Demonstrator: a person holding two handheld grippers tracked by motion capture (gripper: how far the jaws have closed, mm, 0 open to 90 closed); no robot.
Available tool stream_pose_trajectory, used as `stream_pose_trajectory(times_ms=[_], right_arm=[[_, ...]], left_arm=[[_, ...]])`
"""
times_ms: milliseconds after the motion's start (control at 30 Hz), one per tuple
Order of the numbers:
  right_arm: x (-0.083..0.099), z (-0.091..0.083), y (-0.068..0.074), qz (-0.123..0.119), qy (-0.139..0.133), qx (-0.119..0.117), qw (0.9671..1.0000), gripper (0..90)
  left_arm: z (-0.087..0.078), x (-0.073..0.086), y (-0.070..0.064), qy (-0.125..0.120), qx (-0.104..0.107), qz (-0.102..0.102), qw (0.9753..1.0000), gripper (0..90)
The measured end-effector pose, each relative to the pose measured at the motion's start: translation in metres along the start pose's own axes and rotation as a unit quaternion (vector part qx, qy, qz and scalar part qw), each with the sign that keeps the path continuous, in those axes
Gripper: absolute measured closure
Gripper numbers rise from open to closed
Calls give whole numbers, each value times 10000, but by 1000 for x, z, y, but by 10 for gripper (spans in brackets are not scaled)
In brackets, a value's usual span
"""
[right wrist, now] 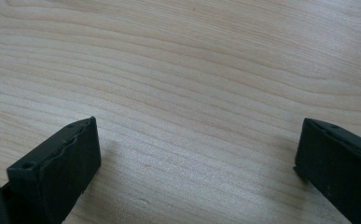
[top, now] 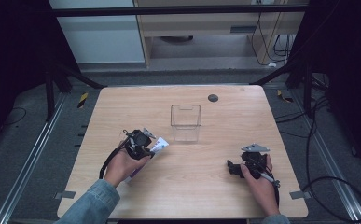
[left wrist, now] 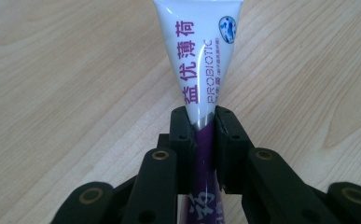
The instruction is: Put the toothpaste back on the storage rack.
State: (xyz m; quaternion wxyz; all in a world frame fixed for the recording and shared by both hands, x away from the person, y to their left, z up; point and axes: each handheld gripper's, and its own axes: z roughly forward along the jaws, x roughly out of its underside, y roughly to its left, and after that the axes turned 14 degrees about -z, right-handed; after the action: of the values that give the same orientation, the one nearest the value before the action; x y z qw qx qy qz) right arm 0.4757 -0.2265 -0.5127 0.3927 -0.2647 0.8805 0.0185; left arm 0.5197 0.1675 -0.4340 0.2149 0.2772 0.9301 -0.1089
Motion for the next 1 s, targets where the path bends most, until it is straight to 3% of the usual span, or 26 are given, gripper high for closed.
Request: stream_pose_trajectory(times_ms=[333,1000], right_arm=[[0,0,0,1,0,-1,10000,3],[0,0,0,-1,-1,0,10000,3]], left_arm=[[-14,-9,2,-320,-24,-23,9995,787],[-23,-13,5,-476,-19,-45,9989,789]])
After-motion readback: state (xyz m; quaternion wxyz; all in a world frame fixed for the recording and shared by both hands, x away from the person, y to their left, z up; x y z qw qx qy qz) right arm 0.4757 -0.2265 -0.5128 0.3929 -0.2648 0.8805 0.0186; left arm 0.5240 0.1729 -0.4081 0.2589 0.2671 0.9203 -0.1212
